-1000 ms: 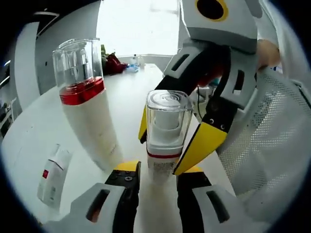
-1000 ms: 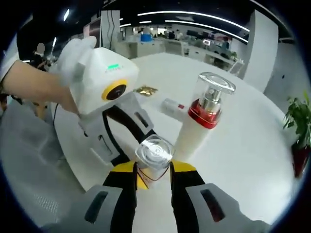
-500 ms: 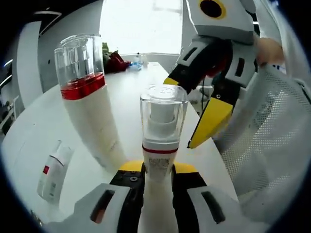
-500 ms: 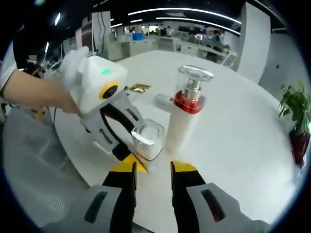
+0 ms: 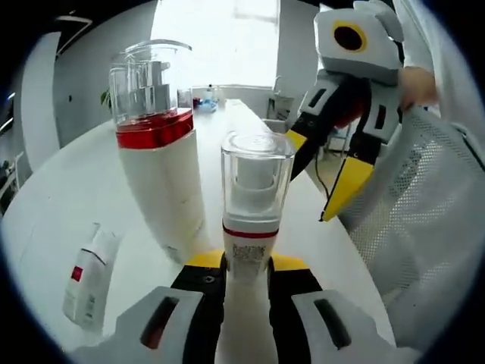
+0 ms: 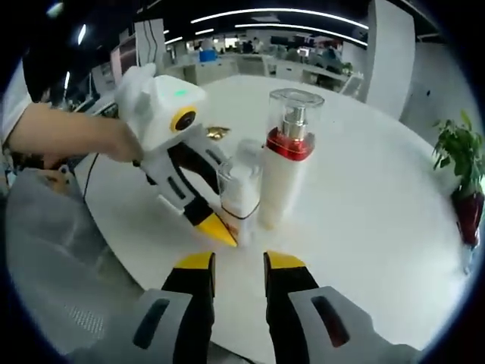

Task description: Arrange the skincare products in the storage area until every visible bottle or jar stands upright without overlapping.

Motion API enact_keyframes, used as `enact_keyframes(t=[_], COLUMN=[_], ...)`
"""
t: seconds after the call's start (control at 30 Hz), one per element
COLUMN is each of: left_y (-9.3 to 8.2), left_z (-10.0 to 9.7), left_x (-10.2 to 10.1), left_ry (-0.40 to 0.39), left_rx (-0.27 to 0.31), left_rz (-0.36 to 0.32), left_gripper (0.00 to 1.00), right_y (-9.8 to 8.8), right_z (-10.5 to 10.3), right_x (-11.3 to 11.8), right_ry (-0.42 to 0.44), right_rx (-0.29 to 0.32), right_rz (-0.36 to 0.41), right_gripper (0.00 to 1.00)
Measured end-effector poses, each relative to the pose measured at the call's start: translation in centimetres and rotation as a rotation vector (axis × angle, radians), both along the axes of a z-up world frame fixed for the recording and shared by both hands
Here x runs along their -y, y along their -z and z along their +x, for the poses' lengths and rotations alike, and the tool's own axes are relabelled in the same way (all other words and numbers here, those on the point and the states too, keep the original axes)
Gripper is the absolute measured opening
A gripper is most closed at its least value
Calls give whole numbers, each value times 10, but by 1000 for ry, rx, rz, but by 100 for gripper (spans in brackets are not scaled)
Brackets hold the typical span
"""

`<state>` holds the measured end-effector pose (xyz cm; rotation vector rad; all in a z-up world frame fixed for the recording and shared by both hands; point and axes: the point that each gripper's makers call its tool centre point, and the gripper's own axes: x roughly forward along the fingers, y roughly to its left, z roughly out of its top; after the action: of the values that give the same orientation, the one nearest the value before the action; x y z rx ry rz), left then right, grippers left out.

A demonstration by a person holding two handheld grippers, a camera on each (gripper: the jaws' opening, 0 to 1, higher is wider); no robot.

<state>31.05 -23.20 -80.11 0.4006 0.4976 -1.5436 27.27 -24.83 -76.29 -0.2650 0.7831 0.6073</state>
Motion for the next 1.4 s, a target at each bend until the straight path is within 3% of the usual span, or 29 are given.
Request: enact_keyframes(t=[0.33,1.03,1.13,1.4], left_y=[-3,-4,-5,-12], left_z=[-4,-2,-2,-1], left_x=[12,5,2,-7], left_ry=[21,4,0,-25], left_rx=[4,10,11,11], left_rz=[-13,-2,2,11], left_gripper=[16,20,20,25], right_y=[2,3,5,7], right_z=[0,-3,-5,-9], right_x=[0,-4,-11,-15], right_ry=[5,-4,-14,-28], right_rx=[-13,-23,-47,-68], right_rz=[10,20,61,65], right_gripper=[25,26,33,45])
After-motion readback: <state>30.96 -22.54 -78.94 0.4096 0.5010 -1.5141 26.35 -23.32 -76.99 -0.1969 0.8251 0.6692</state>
